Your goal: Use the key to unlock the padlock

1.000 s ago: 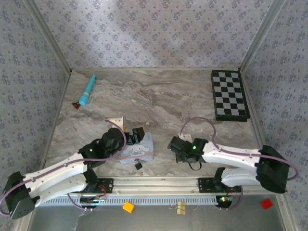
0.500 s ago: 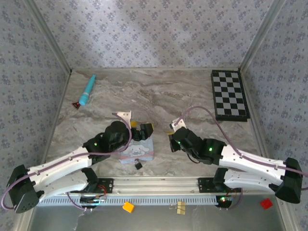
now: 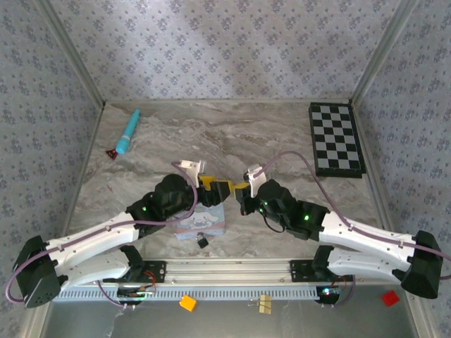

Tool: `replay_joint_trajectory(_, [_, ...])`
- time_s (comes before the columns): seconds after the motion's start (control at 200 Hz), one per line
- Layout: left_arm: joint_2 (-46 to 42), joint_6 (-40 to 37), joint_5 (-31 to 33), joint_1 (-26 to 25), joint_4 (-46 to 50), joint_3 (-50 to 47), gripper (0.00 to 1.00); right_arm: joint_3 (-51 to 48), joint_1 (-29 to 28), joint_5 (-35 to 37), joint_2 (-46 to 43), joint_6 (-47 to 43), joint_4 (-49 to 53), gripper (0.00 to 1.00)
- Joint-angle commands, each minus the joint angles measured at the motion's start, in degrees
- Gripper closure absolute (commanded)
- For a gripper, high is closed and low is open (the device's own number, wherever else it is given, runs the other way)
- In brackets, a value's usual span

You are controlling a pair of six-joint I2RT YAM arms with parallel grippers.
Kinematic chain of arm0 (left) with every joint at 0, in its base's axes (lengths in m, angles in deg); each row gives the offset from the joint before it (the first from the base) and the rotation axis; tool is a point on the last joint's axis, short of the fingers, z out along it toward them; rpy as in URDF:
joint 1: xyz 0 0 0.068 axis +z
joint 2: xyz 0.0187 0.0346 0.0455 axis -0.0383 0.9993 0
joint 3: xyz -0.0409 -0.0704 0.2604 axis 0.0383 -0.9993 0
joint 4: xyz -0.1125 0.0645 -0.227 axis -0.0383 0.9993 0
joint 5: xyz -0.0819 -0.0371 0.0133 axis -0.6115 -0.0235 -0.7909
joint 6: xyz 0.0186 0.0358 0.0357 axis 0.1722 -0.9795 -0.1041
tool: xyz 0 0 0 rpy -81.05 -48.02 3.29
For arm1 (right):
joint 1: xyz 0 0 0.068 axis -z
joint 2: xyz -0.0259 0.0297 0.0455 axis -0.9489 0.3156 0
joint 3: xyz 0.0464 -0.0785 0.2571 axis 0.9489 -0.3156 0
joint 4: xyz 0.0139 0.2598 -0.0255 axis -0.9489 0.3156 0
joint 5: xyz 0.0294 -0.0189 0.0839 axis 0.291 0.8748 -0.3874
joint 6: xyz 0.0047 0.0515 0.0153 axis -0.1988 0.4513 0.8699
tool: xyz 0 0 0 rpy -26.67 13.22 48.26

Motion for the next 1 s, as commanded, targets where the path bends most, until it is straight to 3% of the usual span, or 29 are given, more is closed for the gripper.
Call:
replay_joint_trajectory(0.0, [0.43,0.67,-1.84,-0.32,-3.85,0.83,0.32,-1.16,0.52,-2.81,-0.49,1.55,-3.1,1.0])
replay_joint_trajectory(0.205, [0.92,0.93,-2.9,-0.32,-3.37,1.02,0.47,-2.33,0.57,-4.25,-0.28,2.88,-5.69,1.0])
replay_joint_trajectory(0.515, [1.89,1.42,-4.1,-0.41,-3.57,1.31,0.47,-2.13,-0.22,-4.1,0.76,3.28,-6.02,1.0])
replay_joint_trajectory(0.62, [2.19,1.31,-3.89,-0.41,-3.41,1.53,0.51,-2.06,-0.66,-3.73,0.81,3.12,-5.86,1.0])
replay_joint_trajectory(0.994, [3.52,2.12,-3.49,-0.49,-2.47,2.5,0.93,-2.05,-1.72,-2.07,0.66,2.75,-5.53,1.0])
